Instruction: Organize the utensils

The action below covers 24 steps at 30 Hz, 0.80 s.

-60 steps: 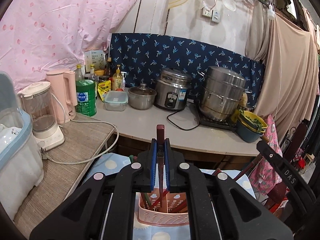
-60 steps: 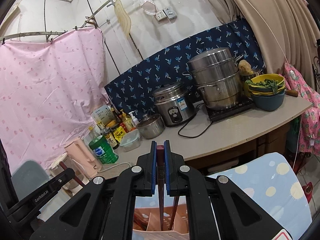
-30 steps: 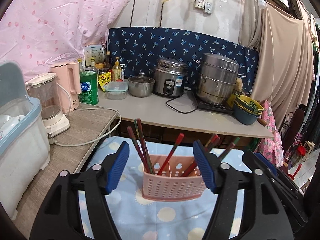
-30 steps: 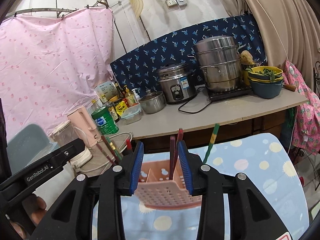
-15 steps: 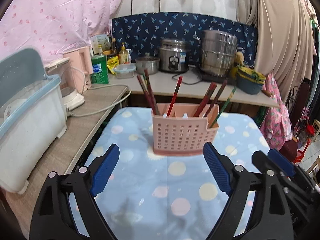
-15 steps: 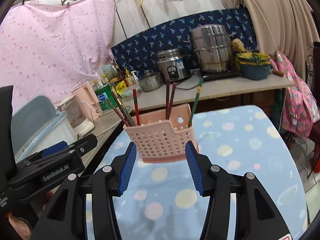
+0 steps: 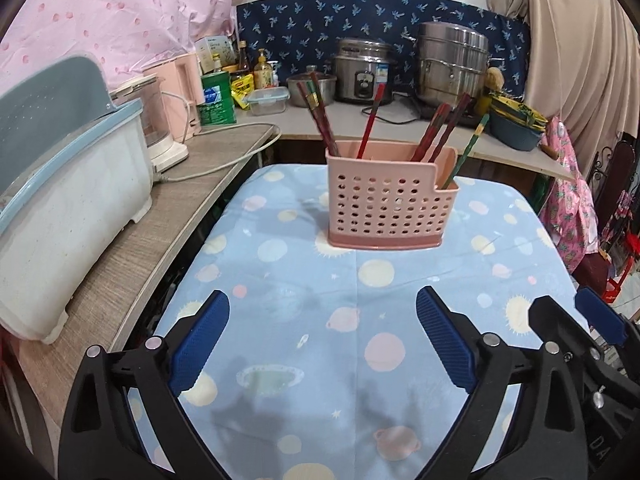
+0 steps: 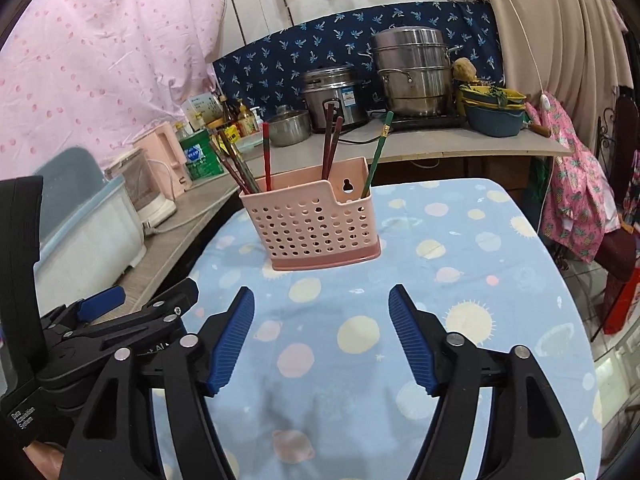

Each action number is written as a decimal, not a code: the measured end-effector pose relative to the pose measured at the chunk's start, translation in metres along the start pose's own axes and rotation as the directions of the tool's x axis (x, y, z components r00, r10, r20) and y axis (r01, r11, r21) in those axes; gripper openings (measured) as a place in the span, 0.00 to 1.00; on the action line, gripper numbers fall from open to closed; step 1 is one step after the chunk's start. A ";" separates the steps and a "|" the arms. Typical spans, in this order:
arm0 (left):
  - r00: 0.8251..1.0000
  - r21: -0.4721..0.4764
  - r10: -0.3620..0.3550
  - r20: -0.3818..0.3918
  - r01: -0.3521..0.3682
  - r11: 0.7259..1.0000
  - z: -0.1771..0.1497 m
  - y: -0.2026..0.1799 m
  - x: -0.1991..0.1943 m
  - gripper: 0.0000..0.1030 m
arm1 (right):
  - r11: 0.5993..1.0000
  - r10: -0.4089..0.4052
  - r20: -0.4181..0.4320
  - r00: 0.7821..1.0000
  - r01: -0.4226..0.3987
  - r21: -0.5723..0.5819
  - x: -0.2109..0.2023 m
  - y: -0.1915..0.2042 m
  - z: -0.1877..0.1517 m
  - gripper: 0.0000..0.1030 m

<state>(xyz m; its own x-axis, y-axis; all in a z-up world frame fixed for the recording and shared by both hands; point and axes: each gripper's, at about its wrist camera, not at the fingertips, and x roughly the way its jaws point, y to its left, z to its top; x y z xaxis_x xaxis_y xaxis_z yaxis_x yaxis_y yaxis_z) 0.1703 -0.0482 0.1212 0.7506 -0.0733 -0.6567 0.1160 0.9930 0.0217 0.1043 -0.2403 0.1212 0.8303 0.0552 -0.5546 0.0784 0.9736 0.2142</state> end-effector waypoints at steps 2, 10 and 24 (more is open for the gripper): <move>1.000 -0.005 0.005 -0.013 -0.005 1.000 -0.002 0.003 0.002 0.90 | 1.000 -0.017 -0.009 1.000 0.017 -0.009 0.000 0.002 -0.003 0.69; 0.998 -0.023 0.017 -0.062 -0.019 1.000 -0.007 0.008 0.013 0.91 | 0.998 -0.058 -0.042 0.997 0.056 -0.034 0.007 0.007 -0.005 0.73; 0.997 -0.012 0.034 -0.075 -0.035 0.999 0.009 0.008 0.033 0.91 | 0.996 -0.084 -0.086 0.993 0.080 -0.050 0.038 0.003 0.008 0.77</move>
<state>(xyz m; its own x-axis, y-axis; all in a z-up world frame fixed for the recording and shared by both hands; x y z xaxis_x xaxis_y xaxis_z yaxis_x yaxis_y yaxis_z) 0.2021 -0.0430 0.1062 0.7029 -0.0328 -0.7106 0.0819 0.9960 0.0350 0.1405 -0.2367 0.1075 0.7704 -0.0077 -0.6375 0.1165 0.9848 0.1288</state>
